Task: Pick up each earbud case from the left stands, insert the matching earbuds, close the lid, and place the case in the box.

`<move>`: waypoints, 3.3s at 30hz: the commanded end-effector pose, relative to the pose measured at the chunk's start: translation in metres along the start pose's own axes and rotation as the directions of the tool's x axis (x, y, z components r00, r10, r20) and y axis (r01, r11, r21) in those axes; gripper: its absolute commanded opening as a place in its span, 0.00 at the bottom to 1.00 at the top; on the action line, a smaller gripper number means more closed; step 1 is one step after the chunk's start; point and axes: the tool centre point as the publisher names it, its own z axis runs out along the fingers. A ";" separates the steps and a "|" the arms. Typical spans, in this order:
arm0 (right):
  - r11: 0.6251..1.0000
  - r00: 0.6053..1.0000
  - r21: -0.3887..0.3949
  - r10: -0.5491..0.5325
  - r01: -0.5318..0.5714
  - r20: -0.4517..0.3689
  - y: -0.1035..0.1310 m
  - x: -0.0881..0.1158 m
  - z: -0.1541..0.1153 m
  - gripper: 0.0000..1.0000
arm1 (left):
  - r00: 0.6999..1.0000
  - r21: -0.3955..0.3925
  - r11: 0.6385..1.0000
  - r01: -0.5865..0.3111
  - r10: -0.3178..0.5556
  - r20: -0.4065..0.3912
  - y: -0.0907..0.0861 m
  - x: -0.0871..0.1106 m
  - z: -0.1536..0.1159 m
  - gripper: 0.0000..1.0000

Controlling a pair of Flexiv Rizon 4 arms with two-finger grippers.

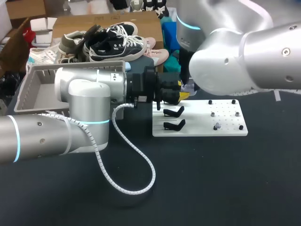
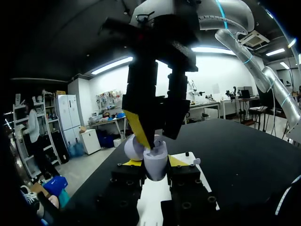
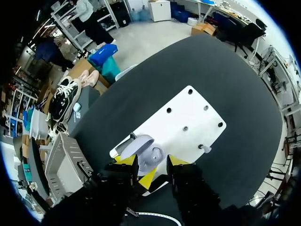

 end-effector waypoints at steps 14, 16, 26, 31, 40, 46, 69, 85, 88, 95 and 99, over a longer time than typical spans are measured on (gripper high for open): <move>0.994 0.993 0.028 -0.105 0.104 0.059 -0.064 0.037 -0.026 0.42 | 1.000 -0.003 1.000 -0.001 0.001 0.002 -0.001 0.000 0.000 0.00; 0.989 0.986 0.032 -0.149 0.147 0.071 -0.070 0.040 -0.025 0.41 | 1.000 -0.003 1.000 -0.001 0.001 0.002 -0.001 0.000 0.000 0.00; 0.972 0.971 0.036 -0.234 0.232 0.048 -0.112 0.047 -0.006 0.37 | 1.000 -0.003 1.000 -0.001 0.001 0.002 -0.001 0.000 0.000 0.00; 0.952 0.950 0.028 -0.307 0.306 0.054 -0.120 0.048 0.007 0.40 | 1.000 -0.003 1.000 -0.001 0.001 0.002 -0.001 0.000 0.000 0.00; 0.946 0.945 -0.019 -0.324 0.325 0.040 -0.126 0.048 0.033 0.40 | 1.000 -0.003 1.000 -0.001 0.001 0.002 -0.001 0.000 0.000 0.00; 0.940 0.943 -0.078 -0.331 0.334 0.044 -0.130 0.045 0.044 0.42 | 1.000 -0.003 1.000 -0.001 0.001 0.002 -0.001 0.000 0.000 0.00; 0.925 0.939 -0.164 -0.344 0.344 0.028 -0.135 0.034 0.072 0.44 | 1.000 -0.003 1.000 -0.001 0.001 0.002 -0.001 0.000 0.000 0.00; 0.926 0.940 -0.170 -0.342 0.338 0.004 -0.123 0.033 0.086 0.44 | 1.000 -0.003 1.000 -0.001 0.001 0.002 -0.001 0.000 0.000 0.00; 0.926 0.940 -0.170 -0.342 0.337 0.004 -0.122 0.033 0.087 0.44 | 1.000 -0.003 1.000 -0.001 0.001 0.002 -0.001 0.000 0.000 0.00; 0.929 0.943 -0.170 -0.333 0.328 -0.002 -0.123 0.033 0.089 0.42 | 1.000 -0.003 1.000 -0.001 0.001 0.002 -0.001 0.000 0.000 0.00; 0.933 0.946 -0.170 -0.324 0.319 -0.002 -0.124 0.032 0.089 0.41 | 1.000 -0.003 1.000 -0.001 0.001 0.002 -0.001 0.000 0.000 0.00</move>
